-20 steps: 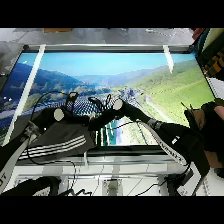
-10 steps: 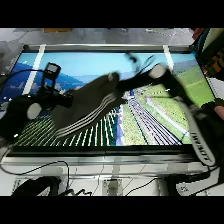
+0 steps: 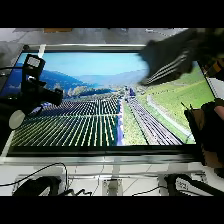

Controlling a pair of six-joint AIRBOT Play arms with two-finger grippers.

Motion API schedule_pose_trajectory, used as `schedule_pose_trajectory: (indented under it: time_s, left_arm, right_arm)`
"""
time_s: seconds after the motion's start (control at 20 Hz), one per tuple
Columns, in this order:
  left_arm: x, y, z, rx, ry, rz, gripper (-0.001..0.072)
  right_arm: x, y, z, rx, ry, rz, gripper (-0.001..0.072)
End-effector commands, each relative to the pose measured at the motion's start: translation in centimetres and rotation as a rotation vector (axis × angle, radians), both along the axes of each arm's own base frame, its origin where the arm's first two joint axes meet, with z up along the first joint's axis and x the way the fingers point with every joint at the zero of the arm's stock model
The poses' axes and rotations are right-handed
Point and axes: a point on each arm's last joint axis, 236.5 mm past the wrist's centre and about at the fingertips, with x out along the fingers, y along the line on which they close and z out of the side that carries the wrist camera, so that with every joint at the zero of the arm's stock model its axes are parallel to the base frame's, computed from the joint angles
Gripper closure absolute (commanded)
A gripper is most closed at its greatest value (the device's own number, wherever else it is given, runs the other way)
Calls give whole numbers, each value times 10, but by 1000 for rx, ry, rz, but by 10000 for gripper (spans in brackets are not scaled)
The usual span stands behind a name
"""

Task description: Fold the clothes and pants, and hang the long-sleeved shirts on hangers.

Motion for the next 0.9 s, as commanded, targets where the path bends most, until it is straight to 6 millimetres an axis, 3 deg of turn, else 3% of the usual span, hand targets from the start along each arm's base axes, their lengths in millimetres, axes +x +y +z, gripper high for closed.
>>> schedule_pose_trajectory:
  time_s: [0.0, 0.15, 0.35, 0.5, 0.65, 0.85]
  left_arm:
    - [-1, 1, 3, 3, -9, 1, 11]
    - [-1, 1, 3, 3, -8, 1, 10]
    - [-1, 1, 3, 2, -9, 1, 11]
    - [-1, 1, 3, 2, -9, 1, 11]
    - [0, 1, 2, 2, -7, 1, 11]
    - [0, 1, 3, 2, -8, 1, 10]
  right_arm:
    - [-93, -113, 49, -208, -35, -401, 688]
    - [-181, -185, 52, -238, 43, -752, 688]
    - [-270, -215, 7, -101, 277, -1011, 688]
    - [-291, -215, -2, -30, 308, -1091, 688]
    - [-285, -207, 1, -16, 285, -1070, 688]
    - [-291, -190, 16, 84, 180, -1142, 689]
